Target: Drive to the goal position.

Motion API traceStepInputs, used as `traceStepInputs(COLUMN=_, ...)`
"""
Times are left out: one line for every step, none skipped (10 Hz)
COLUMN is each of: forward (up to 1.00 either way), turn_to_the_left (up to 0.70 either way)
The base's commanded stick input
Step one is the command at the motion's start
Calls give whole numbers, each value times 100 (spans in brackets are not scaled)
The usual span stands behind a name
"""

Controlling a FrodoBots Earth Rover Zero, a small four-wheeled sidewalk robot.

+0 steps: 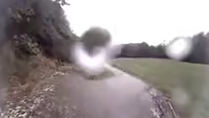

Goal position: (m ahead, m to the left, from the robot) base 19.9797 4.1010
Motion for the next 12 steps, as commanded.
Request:
traceStepInputs(forward=85, turn_to_the_left=-34)
traceStepInputs(forward=85, turn_to_the_left=-34)
traceStepInputs(forward=85, turn_to_the_left=-29)
traceStepInputs(forward=85, turn_to_the_left=-13)
traceStepInputs(forward=85, turn_to_the_left=0)
traceStepInputs(forward=85, turn_to_the_left=0)
traceStepInputs(forward=85, turn_to_the_left=0)
traceStepInputs(forward=85, turn_to_the_left=0)
traceStepInputs(forward=85, turn_to_the_left=0)
traceStepInputs(forward=85, turn_to_the_left=0)
traceStepInputs(forward=85, turn_to_the_left=0)
traceStepInputs(forward=85, turn_to_the_left=0)
